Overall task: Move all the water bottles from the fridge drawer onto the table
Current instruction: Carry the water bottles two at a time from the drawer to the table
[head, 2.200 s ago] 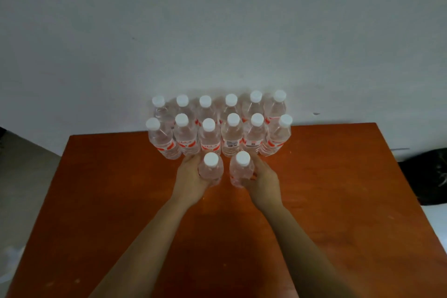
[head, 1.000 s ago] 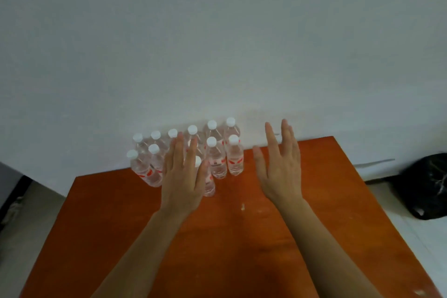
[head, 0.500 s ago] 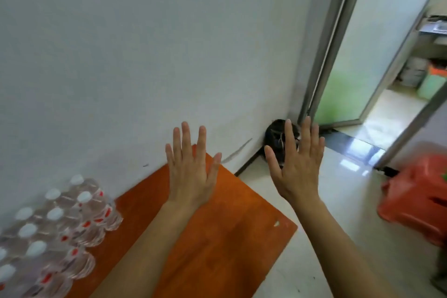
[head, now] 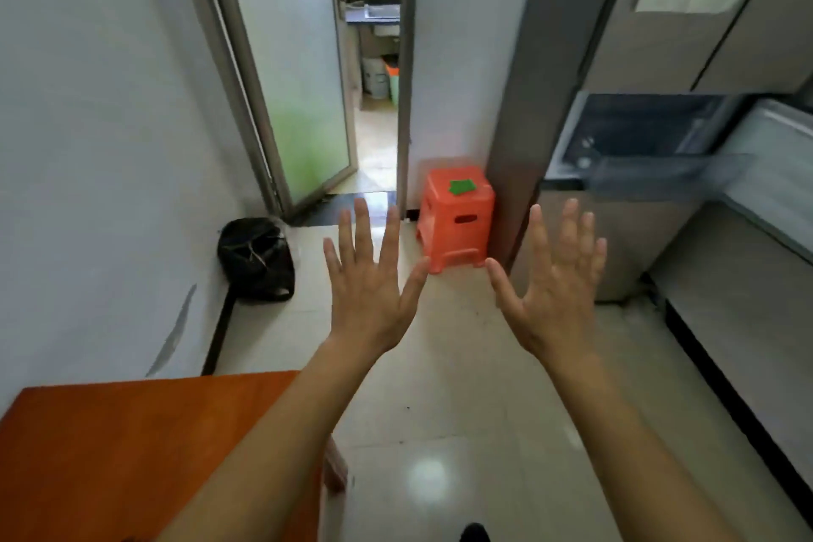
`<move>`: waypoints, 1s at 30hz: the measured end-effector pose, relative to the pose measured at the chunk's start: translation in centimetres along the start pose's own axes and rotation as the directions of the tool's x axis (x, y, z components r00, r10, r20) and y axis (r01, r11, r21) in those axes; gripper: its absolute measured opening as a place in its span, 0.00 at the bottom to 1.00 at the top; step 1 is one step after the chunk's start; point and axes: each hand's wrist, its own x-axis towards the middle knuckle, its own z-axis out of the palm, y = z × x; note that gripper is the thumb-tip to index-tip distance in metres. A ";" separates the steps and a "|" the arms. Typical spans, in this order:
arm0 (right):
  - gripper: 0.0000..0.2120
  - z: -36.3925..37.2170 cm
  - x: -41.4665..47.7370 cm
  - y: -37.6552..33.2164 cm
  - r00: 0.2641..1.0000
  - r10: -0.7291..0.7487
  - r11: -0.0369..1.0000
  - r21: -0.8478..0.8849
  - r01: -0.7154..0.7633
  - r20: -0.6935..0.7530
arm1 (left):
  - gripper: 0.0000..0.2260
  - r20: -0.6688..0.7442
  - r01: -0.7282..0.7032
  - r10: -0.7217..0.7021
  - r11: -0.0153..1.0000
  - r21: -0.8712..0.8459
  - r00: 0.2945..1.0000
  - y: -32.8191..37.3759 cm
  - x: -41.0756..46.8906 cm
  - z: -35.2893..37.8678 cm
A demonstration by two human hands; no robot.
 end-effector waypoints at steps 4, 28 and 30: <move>0.40 -2.2 0.7 7.9 0.986 0.156 0.986 -0.053 -0.159 -0.059 | 0.36 0.045 -0.156 0.159 0.986 -0.051 0.986 7.9 3.0 2.3; 0.37 6.8 21.5 43.7 0.951 0.236 0.971 -0.080 -0.225 0.201 | 0.31 0.174 -0.173 0.161 0.983 0.053 0.971 34.8 27.3 27.0; 0.37 8.7 23.8 45.8 0.936 0.247 0.968 -0.104 -0.228 0.251 | 0.31 0.190 -0.174 0.163 0.984 0.042 0.968 35.6 30.5 29.8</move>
